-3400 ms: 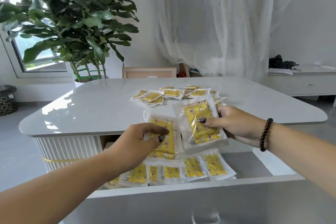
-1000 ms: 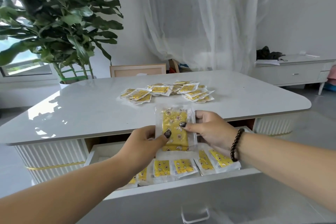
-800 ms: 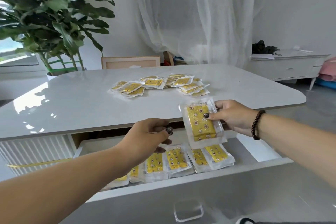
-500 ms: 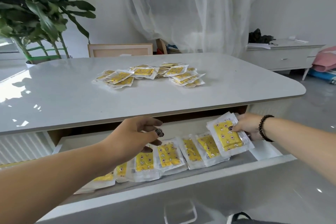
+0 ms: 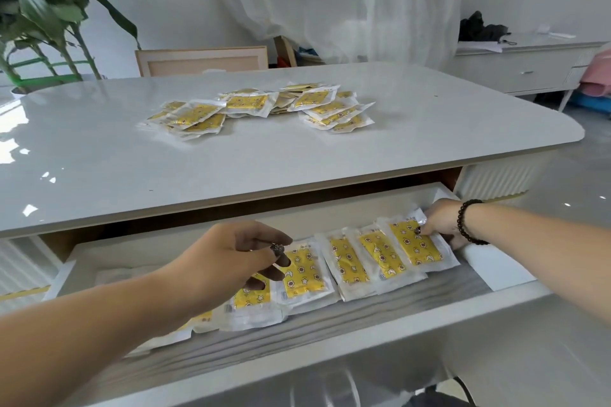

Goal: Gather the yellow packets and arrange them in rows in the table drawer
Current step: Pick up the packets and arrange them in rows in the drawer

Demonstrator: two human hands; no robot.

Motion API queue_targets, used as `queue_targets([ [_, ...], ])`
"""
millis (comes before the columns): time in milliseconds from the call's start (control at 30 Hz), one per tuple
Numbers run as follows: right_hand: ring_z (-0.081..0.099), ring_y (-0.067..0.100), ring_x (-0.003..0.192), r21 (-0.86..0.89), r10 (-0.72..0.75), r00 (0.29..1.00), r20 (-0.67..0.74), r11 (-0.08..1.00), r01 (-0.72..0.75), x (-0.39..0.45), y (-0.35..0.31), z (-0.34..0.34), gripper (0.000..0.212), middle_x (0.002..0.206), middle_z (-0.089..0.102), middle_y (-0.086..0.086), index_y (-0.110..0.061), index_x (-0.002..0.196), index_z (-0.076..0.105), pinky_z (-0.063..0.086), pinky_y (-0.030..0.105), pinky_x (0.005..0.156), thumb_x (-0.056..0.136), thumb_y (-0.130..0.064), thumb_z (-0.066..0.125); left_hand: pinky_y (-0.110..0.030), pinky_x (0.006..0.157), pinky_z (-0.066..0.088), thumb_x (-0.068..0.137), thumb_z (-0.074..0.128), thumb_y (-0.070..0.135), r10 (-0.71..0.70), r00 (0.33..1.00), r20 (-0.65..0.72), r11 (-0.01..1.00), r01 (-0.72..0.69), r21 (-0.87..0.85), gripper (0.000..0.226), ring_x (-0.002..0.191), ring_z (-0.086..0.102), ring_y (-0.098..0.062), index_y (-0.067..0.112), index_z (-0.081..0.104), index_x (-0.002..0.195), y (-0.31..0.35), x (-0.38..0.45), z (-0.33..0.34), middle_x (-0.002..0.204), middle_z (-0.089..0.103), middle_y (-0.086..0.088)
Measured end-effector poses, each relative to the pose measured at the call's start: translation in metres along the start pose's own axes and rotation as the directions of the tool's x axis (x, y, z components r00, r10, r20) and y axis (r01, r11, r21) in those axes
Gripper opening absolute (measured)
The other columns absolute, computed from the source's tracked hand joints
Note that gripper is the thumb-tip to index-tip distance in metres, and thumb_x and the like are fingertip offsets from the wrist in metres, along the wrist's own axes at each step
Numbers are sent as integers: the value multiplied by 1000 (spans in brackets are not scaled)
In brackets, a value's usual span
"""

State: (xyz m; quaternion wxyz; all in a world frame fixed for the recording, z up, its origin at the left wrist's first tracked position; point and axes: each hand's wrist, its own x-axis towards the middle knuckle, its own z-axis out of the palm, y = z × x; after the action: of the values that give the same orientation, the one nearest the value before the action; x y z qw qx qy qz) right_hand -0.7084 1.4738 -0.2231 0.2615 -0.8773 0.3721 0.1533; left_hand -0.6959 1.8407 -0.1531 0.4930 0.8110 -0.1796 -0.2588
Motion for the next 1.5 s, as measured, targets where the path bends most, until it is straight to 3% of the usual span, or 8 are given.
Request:
queue_targets([
  [200, 47, 19, 61, -311, -102, 989, -112, 948, 62, -13, -6, 8, 24, 68, 48, 4, -10, 79, 48, 40, 25, 52, 87, -26, 63, -19, 62, 55, 96, 51, 3, 8, 1000, 2, 1000, -8, 8, 26, 74, 71, -11, 19, 70, 102, 0, -4, -4, 86, 76, 0],
  [333, 58, 22, 101, -522, -273, 946, -173, 840, 147, -34, -18, 3, 40, 114, 59, 9, -8, 120, 50, 49, 26, 78, 91, -34, 55, -20, 62, 54, 96, 50, 3, 46, 999, -17, 999, -46, -7, 26, 73, 71, -11, 18, 70, 102, 6, -10, -10, 85, 76, -1],
  [600, 68, 19, 73, 76, -358, 930, 80, 933, 353, -116, -88, -41, 24, 91, 72, 7, -2, 93, 66, 55, 28, 65, 91, -25, 61, -21, 65, 51, 97, 51, 7, 158, 977, -140, 985, -165, -40, 24, 81, 71, -9, 22, 69, 102, 25, -11, -33, 86, 76, 3],
  [767, 65, 19, 80, -6, -501, 806, -317, 851, 526, -113, -141, -55, 14, 92, 69, 2, -9, 90, 68, 51, 27, 67, 84, -21, 67, -24, 76, 54, 94, 53, 7, 210, 927, -309, 977, -207, 43, 24, 93, 67, -9, 25, 68, 100, 27, 9, -48, 96, 72, 6],
  [867, 49, 25, 114, -257, -521, 704, -482, 853, 455, -84, -162, -44, 46, 126, 49, 6, -13, 123, 52, 45, 30, 88, 82, -29, 67, -19, 82, 47, 94, 53, 12, 319, 870, -374, 930, -211, 302, 23, 100, 60, -6, 27, 65, 107, 22, 29, -59, 105, 65, 13],
  [1000, 32, 33, 129, -181, -379, 740, -555, 924, 338, -48, -177, -23, 88, 145, 17, 8, -22, 141, 26, 40, 44, 100, 72, -54, 70, -23, 97, 34, 97, 49, 22, 403, 834, -377, 814, -139, 564, 29, 130, 35, -14, 24, 55, 125, 13, 57, -72, 132, 47, 6],
  [1200, 37, 36, 128, -270, -329, 825, -458, 936, 224, -15, -192, -25, 86, 145, 29, 8, -33, 141, 28, 34, 49, 102, 71, -80, 44, -33, 112, 26, 94, 52, 40, 307, 860, -407, 814, -16, 580, 44, 139, 20, -17, 24, 45, 134, 10, 89, -73, 144, 37, 3],
  [1500, 57, 34, 109, -644, -559, 717, -416, 738, 201, -16, -204, -34, 41, 124, 54, 16, -6, 132, 39, 45, 35, 77, 91, -4, 34, -28, 100, 34, 88, 62, 42, 327, 835, -443, 900, -132, 414, 33, 129, 37, -16, 29, 59, 118, 9, 97, -82, 134, 45, 7],
])
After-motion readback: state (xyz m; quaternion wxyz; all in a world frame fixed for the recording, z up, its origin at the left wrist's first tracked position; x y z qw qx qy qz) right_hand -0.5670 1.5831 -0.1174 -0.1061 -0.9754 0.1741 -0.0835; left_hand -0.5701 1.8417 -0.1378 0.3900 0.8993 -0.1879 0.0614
